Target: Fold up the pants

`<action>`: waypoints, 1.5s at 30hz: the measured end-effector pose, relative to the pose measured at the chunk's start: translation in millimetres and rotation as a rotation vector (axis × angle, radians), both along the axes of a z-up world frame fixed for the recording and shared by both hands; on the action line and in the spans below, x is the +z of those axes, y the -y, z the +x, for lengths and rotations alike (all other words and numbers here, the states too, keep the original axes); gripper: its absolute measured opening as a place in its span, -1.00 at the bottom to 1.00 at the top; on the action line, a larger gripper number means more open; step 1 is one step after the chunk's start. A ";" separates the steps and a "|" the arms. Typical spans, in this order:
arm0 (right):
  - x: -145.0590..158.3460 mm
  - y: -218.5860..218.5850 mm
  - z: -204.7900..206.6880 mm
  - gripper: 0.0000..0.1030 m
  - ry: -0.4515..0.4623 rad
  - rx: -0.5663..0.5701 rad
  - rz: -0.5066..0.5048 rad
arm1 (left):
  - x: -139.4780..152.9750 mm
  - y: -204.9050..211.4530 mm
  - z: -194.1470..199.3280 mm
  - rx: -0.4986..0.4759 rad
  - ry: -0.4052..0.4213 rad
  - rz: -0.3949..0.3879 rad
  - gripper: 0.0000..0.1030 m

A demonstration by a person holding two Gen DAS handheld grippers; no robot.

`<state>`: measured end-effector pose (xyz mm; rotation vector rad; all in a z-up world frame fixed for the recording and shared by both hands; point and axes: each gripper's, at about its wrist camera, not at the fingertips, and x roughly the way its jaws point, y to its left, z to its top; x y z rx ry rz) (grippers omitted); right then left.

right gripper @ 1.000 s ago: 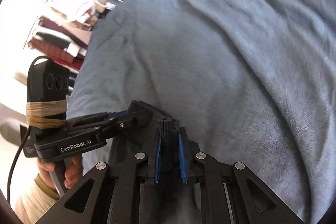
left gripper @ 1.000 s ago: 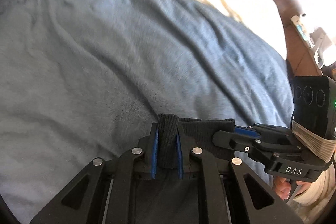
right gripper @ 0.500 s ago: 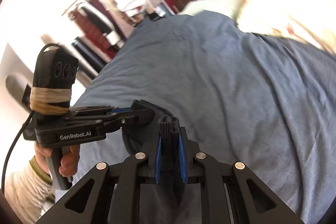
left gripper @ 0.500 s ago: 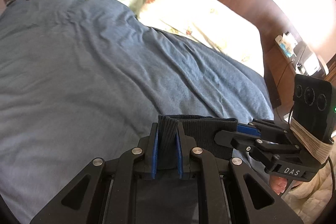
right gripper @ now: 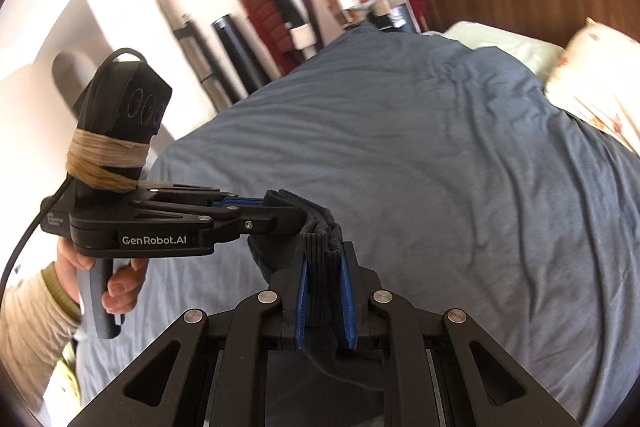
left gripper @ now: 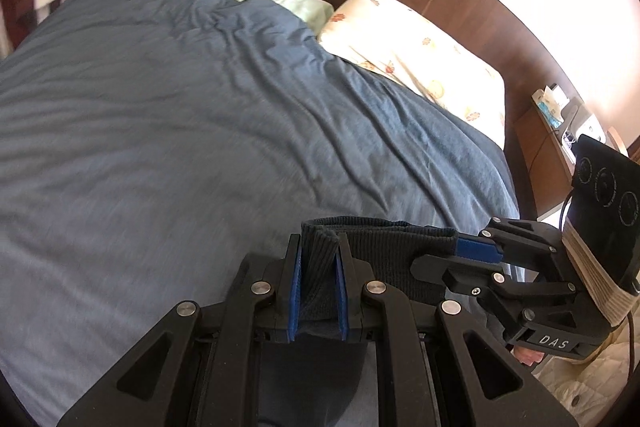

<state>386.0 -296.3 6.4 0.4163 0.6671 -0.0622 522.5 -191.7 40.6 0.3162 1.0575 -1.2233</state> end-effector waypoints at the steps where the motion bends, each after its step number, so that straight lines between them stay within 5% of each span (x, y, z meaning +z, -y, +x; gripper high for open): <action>1: 0.3 -10.8 -0.1 -0.69 -0.003 0.013 -0.016 | -1.5 -9.1 -0.6 0.009 -0.004 -0.002 -0.70; 21: -54.6 -180.4 -9.9 -0.69 -0.081 0.227 -0.212 | -86.5 -169.0 -22.2 0.167 -0.091 0.023 -0.70; 30: -91.7 -223.9 -8.1 -0.69 -0.140 0.323 -0.242 | -124.1 -211.7 -29.2 0.209 -0.135 0.060 -0.70; 45: -122.1 -258.6 -26.6 -0.68 -0.210 0.452 -0.259 | -139.6 -259.5 -49.9 0.264 -0.128 0.150 -0.68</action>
